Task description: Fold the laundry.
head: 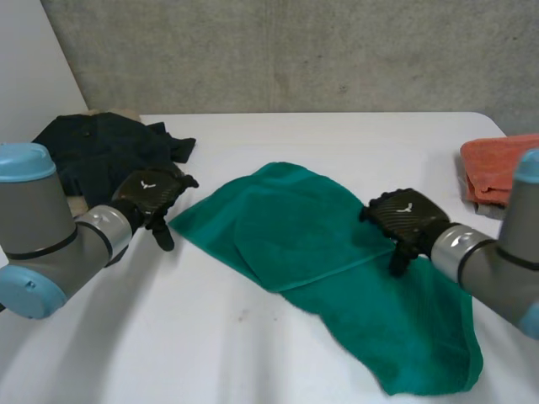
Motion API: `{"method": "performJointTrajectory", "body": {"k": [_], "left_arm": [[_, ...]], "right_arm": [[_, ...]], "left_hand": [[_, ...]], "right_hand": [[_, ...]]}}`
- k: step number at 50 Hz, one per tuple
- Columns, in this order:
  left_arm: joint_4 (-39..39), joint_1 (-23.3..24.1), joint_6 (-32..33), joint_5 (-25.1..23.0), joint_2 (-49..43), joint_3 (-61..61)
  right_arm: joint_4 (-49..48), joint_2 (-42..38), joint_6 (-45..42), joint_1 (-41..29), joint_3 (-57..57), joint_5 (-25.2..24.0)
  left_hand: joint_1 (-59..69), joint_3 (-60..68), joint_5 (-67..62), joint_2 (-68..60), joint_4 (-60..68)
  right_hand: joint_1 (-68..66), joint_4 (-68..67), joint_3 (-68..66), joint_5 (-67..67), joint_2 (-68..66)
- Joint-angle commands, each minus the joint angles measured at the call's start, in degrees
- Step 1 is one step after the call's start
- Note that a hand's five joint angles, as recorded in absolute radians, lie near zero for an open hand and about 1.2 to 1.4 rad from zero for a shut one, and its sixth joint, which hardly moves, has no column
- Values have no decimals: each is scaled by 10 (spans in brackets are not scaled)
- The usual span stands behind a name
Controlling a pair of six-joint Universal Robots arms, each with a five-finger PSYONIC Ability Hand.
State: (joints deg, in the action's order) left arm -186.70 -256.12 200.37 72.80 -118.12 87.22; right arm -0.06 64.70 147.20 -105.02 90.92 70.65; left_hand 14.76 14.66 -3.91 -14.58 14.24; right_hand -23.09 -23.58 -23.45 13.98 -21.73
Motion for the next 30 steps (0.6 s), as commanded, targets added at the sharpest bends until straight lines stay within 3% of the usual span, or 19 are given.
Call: {"method": "performJointTrajectory", "body": {"k": [1, 7, 9, 18, 25, 26, 27, 28, 30], "left_arm": [[-2, 24, -36, -6, 53, 36], [-3, 33, -51, -6, 79, 51], [-3, 33, -54, -7, 88, 58], [-21, 35, -81, -6, 93, 73], [-27, 36, -117, -6, 89, 73], [-27, 36, -120, -6, 89, 73], [-27, 37, -126, -6, 89, 73], [-27, 37, -129, -6, 89, 74], [-27, 40, -133, -6, 89, 74]], "right_arm": [[-14, -76, 4, -18, -56, 5], [-15, -110, 6, -19, -83, 5], [-17, -119, 7, -20, -94, 5], [-20, -92, 9, -33, -99, 28], [6, 40, 22, -40, -89, 32], [16, 43, 23, -38, -89, 31], [45, 40, 25, -36, -89, 26], [55, 35, 27, -36, -88, 26], [74, 14, 32, -35, -88, 31]], "left_hand": [[18, 19, -27, -20, 24], [17, 18, -25, -19, 22], [15, 16, -24, -17, 20], [8, 9, -17, -10, 14], [7, 8, -15, -8, 12], [7, 8, -15, -8, 12], [7, 8, -15, -8, 12], [7, 8, -15, -8, 12], [7, 8, -15, -8, 12]], "right_hand": [[-77, -72, -73, 68, -90], [-177, -172, -174, 168, -191], [-567, -563, -564, 558, -581], [-569, -564, -566, 560, -583], [-569, -564, -566, 560, -583], [-441, -437, -438, 433, -455], [-59, -54, -55, 50, -72], [28, 33, 32, -37, 15], [9, 14, 13, -18, -5]]}}
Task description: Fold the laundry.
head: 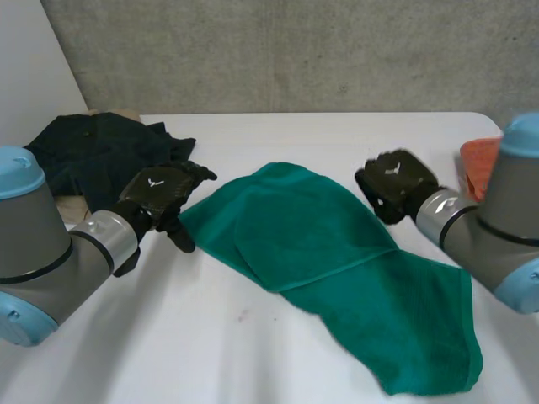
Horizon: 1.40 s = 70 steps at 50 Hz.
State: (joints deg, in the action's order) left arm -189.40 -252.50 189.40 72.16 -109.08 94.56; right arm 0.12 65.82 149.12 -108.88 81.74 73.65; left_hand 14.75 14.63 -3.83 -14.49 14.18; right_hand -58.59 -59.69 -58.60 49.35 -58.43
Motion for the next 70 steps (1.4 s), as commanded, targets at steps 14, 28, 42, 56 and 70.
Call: {"method": "performJointTrajectory", "body": {"k": [14, 28, 42, 56, 70], "left_arm": [[-1, 15, -26, -1, 5, 2], [-10, 15, -26, -2, 5, 9], [-14, 16, -27, -2, -3, 14], [-63, 64, -30, 7, -90, -17], [-81, 90, -57, 155, -203, -154]], "right_arm": [[8, -121, 24, 12, -7, -6], [5, -159, 25, 11, -40, -5], [33, -13, 38, -16, -31, 1], [89, 240, 139, -110, -37, -3], [94, 299, 177, -132, -24, 7]], "left_hand": [[5, 6, -14, -8, 11], [5, 6, -14, -8, 11], [-5, -4, -4, 2, 1], [-10, -9, 1, 7, -4], [652, 654, -662, -655, 658]], "right_hand": [[219, 230, 219, -227, 218], [-27, -16, -27, 20, -29], [-214, -203, -214, 206, -216], [-214, -203, -214, 206, -216], [-214, -203, -214, 206, -216]]}}
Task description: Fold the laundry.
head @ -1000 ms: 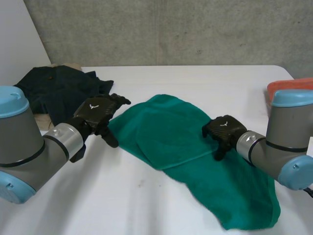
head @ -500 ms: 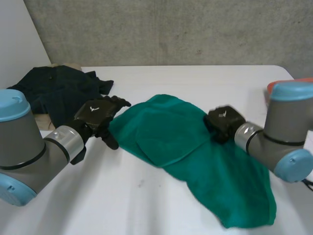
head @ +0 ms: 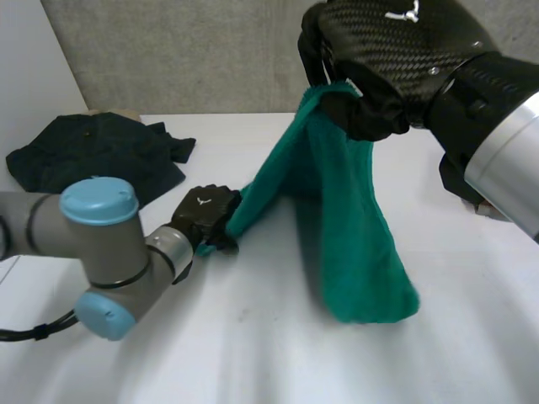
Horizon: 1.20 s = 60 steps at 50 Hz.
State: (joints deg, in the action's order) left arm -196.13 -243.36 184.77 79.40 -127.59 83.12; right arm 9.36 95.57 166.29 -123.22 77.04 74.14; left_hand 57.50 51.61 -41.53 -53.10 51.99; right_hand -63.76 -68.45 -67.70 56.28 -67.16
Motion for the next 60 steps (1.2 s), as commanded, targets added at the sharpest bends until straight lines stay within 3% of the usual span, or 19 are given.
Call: {"method": "performJointTrajectory", "body": {"k": [1, 6, 12, 19, 24, 29, 33, 36, 44, 51, 58, 60], "left_arm": [[-16, -2, -11, 92, -7, -38], [-43, -28, -7, 104, 110, 7], [-108, -75, 18, 28, 202, 34], [-144, -84, 66, -64, 163, -70], [-164, -83, 79, -49, 101, -227], [-190, -84, 78, -9, 81, -344], [-216, -86, 73, 11, 84, -357], [-211, -85, 67, 9, 93, -331], [-163, -85, 66, -3, 191, -102], [-140, -87, 91, -26, 257, 92], [-138, -81, 155, -57, 322, 227], [-138, -76, 169, -65, 342, 246]], "right_arm": [[1, 1, 2, 14, 29, 4], [0, -24, -32, 52, 52, 7], [-2, -141, -106, 112, 25, 17], [-20, -285, -92, 110, -145, 78], [-82, -368, -90, 110, -309, 136], [-170, -390, -90, 109, -399, 168], [-215, -369, -91, 106, -380, 165], [-210, -310, -94, 98, -310, 158], [-145, -245, -120, 91, -112, 134], [-96, -244, -141, 97, 46, 130], [-97, -288, -138, 101, 90, 120], [-97, -301, -134, 100, 90, 117]], "left_hand": [[225, 284, -285, -269, 280], [225, 284, -285, -269, 280], [225, 284, -285, -269, 280], [225, 284, -285, -269, 280], [225, 284, -285, -269, 280], [225, 284, -285, -269, 280], [225, 284, -285, -269, 280], [225, 284, -285, -269, 280], [225, 284, -285, -269, 280], [225, 284, -285, -269, 280], [225, 284, -285, -269, 280], [225, 284, -285, -269, 280]], "right_hand": [[-162, -116, -123, 137, -128], [-162, -116, -123, 137, -128], [-162, -116, -123, 137, -128], [-162, -116, -123, 137, -128], [-162, -116, -123, 137, -128], [-162, -116, -123, 137, -128], [-162, -116, -123, 137, -128], [-162, -116, -123, 137, -128], [-162, -116, -123, 137, -128], [-162, -116, -123, 137, -128], [-162, -116, -123, 137, -128], [88, 135, 127, -113, 122]]}}
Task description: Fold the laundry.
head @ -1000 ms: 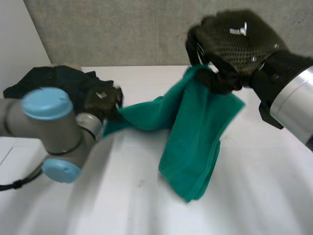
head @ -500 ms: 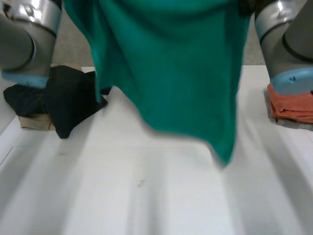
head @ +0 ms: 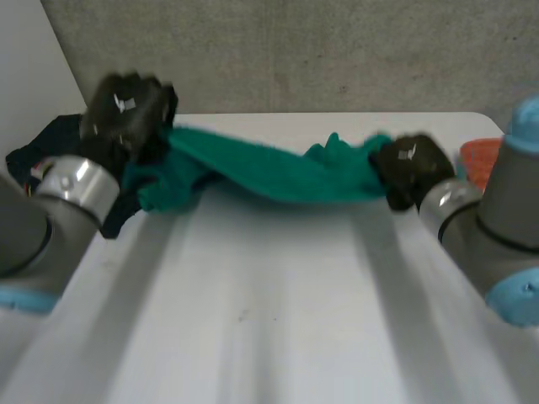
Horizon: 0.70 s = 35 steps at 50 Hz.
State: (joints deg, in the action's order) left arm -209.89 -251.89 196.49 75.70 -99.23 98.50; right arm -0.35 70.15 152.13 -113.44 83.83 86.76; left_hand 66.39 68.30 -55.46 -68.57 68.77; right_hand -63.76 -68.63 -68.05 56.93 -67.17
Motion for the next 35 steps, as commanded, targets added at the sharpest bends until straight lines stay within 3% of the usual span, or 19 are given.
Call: {"method": "performJointTrajectory", "body": {"k": [1, 2, 7, 17, 23, 29, 35], "left_arm": [[-1, 11, 55, -29, 64, 95], [0, 12, 56, -29, 69, 98], [9, 23, 55, -29, 87, 94], [40, 55, 51, -24, 113, 24], [75, 73, 50, -20, 112, -40], [96, 98, 41, -20, 106, -95], [117, 110, 28, -20, 111, -129]], "right_arm": [[-1, -48, 8, 2, 22, -10], [-1, -52, 11, 3, 23, -10], [-1, -45, 77, 18, 38, -6], [-1, 53, 211, 15, 112, -11], [-10, 58, 314, -41, 130, -12], [-46, -9, 400, -118, 99, -6], [-105, -85, 406, -131, 45, 31]], "left_hand": [[136, 117, -145, -114, 112], [136, 117, -145, -114, 112], [136, 117, -145, -114, 112], [136, 117, -145, -114, 112], [136, 117, -145, -114, 112], [136, 117, -145, -114, 112], [136, 117, -145, -114, 112]], "right_hand": [[213, 261, 255, -244, 247], [400, 449, 443, -432, 434], [503, 552, 546, -535, 537], [538, 586, 581, -569, 572], [538, 586, 581, -569, 572], [538, 586, 581, -569, 572], [538, 586, 581, -569, 572]]}}
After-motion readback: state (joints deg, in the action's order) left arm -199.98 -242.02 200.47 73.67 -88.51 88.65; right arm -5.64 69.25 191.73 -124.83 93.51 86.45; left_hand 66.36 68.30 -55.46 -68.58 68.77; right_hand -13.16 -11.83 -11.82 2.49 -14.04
